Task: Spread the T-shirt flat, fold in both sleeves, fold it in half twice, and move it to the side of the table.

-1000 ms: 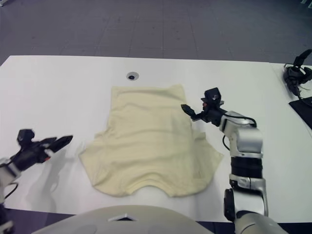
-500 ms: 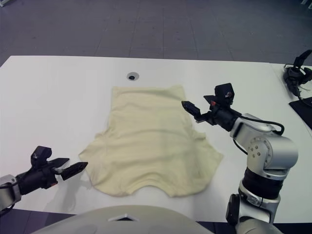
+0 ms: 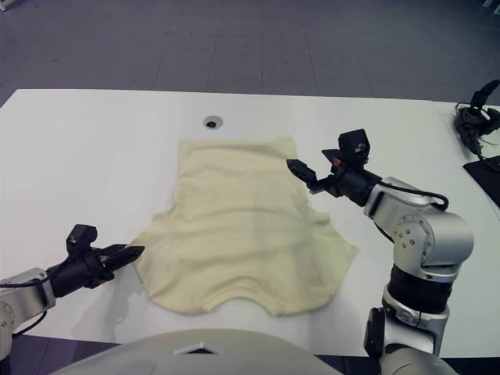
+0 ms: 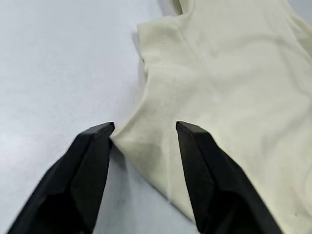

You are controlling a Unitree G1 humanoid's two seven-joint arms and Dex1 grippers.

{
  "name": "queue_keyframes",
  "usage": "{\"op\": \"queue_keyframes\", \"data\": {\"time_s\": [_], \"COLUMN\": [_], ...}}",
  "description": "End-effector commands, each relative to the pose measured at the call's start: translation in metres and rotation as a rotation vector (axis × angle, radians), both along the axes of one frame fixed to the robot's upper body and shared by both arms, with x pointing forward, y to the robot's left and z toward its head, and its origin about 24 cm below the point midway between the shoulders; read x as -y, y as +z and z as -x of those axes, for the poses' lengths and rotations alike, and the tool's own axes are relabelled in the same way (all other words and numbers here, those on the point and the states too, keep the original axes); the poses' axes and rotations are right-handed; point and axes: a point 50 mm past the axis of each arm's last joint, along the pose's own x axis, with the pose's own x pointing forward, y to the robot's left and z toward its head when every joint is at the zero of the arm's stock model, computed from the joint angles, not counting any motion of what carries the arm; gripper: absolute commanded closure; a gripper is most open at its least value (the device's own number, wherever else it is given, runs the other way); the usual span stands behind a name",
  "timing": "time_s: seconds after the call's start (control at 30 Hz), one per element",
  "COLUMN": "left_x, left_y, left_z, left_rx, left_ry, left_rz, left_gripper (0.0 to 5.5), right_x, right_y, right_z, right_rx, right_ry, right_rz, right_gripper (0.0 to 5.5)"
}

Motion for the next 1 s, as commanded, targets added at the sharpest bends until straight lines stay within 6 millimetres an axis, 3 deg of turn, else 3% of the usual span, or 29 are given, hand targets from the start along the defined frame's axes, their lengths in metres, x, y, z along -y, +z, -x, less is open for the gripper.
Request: {"op": "queue_keyframes", "data": {"time_s": [0.03,0.3,0.53,0.67,0.87,1.0], "left_x": [0.002,-0.008,-0.027,-0.018,0.014,0.046], "left_y": [-0.002,-0.003,0.005,0.022,0.073,0.070], "left_z": [0.004,-0.005,-0.041,-0.039,-0.035,-0.041], "left_rx": [-0.039,-0.015,0.076,0.120,0.237,0.241], "left_ry": [-0.028,0.026,0.158,0.081,-0.209,-0.348], "left_rz": [0.001,-0.052,-0.137,-0.137,-0.224,-0.192], "left_gripper": [3.98,5.47,5.47,5.47,5.47,5.47], "right_x": [0.001,0.002,0.009,0.010,0.009,0.003], "right_y": [0.003,0.003,0.001,0.001,-0.005,-0.007], "right_z": [-0.001,-0.002,-0.008,-0.006,0.005,0.004], "right_rx": [0.010,0.009,0.000,-0.003,-0.018,-0.018], "right_ry": [0.004,0.004,-0.066,-0.068,-0.094,-0.089], "right_rz": [0.017,0.025,0.064,0.065,0.049,0.036], "right_gripper": [0.10,0.10,0.10,0.10,0.10,0.10]}}
